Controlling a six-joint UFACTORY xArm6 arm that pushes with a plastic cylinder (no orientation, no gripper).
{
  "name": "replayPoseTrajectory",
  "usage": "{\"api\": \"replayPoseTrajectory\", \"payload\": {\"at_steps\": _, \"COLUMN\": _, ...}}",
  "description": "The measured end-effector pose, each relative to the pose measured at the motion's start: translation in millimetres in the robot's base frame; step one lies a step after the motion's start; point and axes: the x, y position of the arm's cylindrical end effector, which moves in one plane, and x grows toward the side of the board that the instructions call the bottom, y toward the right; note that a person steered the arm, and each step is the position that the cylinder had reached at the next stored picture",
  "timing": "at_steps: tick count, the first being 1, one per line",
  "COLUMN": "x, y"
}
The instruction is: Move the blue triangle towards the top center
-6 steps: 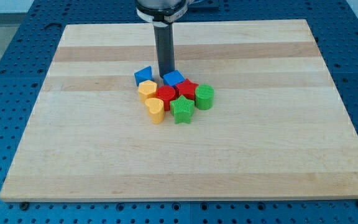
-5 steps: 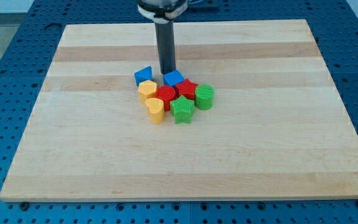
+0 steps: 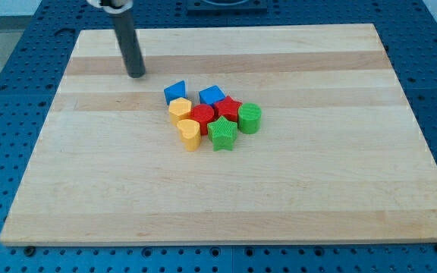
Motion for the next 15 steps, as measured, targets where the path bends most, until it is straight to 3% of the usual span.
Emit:
{"api": "replayPoseTrajectory", "payload": {"at_steps": 2, "x": 15.9, "y": 7.5}}
{"api": "replayPoseTrajectory", "payload": {"at_steps": 3, "x": 66.1, "y": -3.3}}
{"api": "replayPoseTrajectory", "payload": {"at_steps": 5, "x": 79.5, "y": 97.2}}
{"api": "replayPoseTrajectory", "payload": {"at_steps": 6, "x": 63.0, "y": 127.8}}
{"api": "replayPoseTrajectory", "payload": {"at_steps": 8, "x": 9.3, "y": 92.1}}
{"api": "replayPoseTrajectory", "payload": {"at_steps": 10, "x": -16.3, "y": 161.0}}
{"api": "replayPoseTrajectory", "payload": {"at_steps": 11, "x": -16.5, "y": 148.3}}
{"api": "replayPoseTrajectory", "payload": {"at_steps": 12, "x": -9.6, "y": 100.0}}
{"api": "replayPoseTrajectory", "payload": {"at_steps": 13, "x": -38.3, "y": 93.7}}
{"api": "replayPoseTrajectory", "payload": {"at_steps": 14, "x": -57.5, "y": 118.3}}
{"api": "replayPoseTrajectory", "payload": {"at_steps": 15, "x": -47.0, "y": 164.9}}
